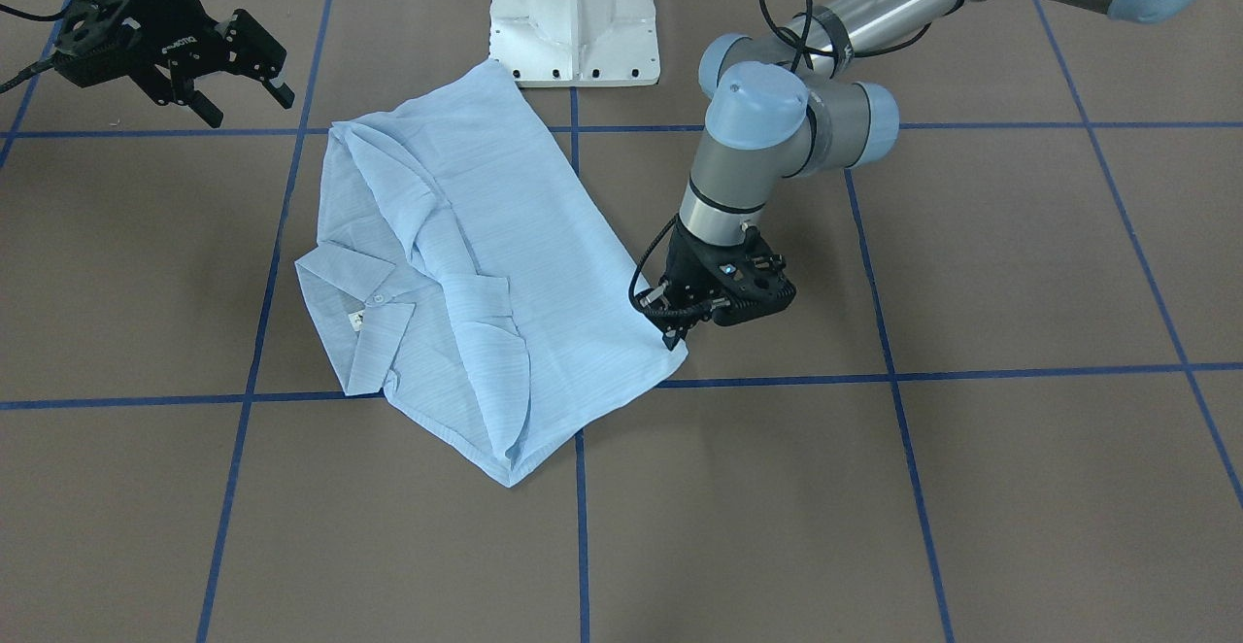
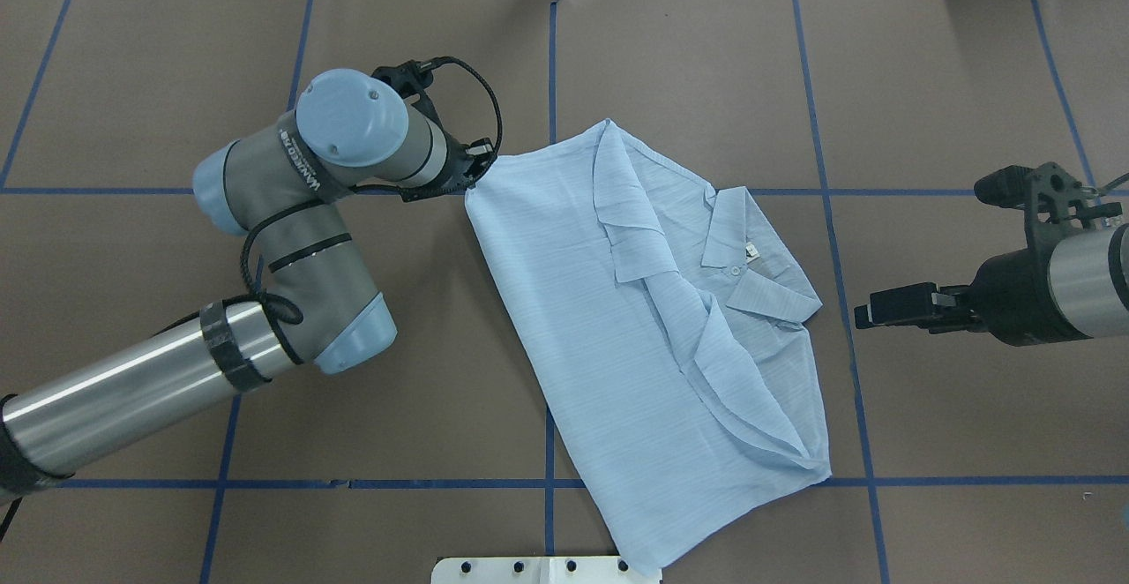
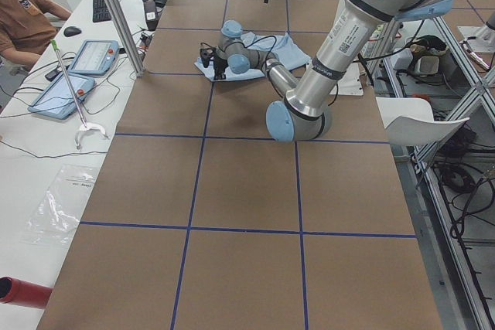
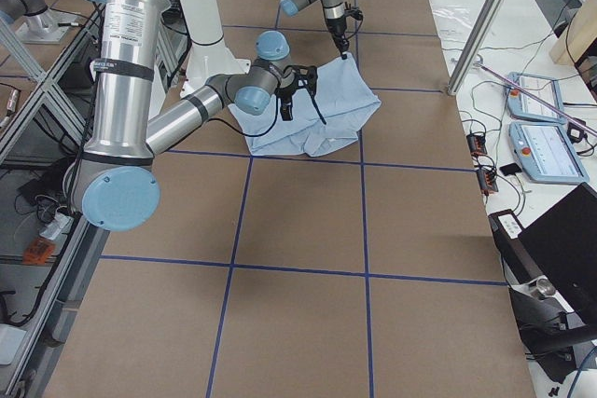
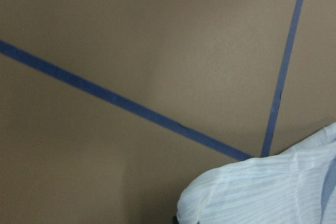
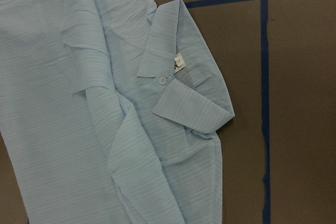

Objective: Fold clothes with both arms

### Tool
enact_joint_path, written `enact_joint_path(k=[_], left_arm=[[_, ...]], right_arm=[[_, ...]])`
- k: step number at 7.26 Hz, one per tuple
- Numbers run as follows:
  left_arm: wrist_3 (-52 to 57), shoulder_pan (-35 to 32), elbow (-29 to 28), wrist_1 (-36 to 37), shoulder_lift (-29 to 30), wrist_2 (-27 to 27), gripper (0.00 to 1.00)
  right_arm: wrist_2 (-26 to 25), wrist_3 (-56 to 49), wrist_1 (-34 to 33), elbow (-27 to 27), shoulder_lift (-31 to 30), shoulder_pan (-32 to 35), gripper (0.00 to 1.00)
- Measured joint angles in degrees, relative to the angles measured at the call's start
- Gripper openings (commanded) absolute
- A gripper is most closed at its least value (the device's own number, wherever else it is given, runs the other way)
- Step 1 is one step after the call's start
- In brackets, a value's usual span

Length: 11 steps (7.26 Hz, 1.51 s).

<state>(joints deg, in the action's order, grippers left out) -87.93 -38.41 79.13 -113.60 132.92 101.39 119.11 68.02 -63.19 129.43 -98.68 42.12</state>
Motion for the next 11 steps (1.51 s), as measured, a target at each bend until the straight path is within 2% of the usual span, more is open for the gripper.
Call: enact_joint_path(k=[1,3,5,6,7,10,11], left_arm=[[2.4,-2.0,-7.0,-2.2,3.9,-0.1,0.00],[6.2,-4.5,-21.5,-13.0,9.8,-2.2,0.00],[8.6,-5.0,-30.0,-22.1,13.3,-5.8,0.00],[8.9,-5.0,-31.9,-24.4,14.3,-6.7,0.23],[9.0,-5.0,-32.7,-25.4,14.6,-7.1,0.99],[12.6,-6.5,-32.0,-25.9,14.2,-6.1,1.00],[14.3,-8.1,-29.0,-25.7,12.0,-3.0,1.00]], right_arm=[[0.0,0.0,0.0,-0.2,0.2,0.2,1.00],[0.0,-0.1,0.0,-0.6,0.5,0.3,1.00],[-0.2,-0.1,0.0,-1.7,1.7,0.4,1.00],[-0.6,-0.1,0.0,-2.3,2.6,0.4,1.00],[-0.9,-0.1,0.0,-3.0,3.5,0.4,1.00],[-1.8,-0.1,-0.5,-5.9,7.7,0.2,1.00],[-2.4,-0.1,-0.8,-7.1,9.5,0.0,1.00]])
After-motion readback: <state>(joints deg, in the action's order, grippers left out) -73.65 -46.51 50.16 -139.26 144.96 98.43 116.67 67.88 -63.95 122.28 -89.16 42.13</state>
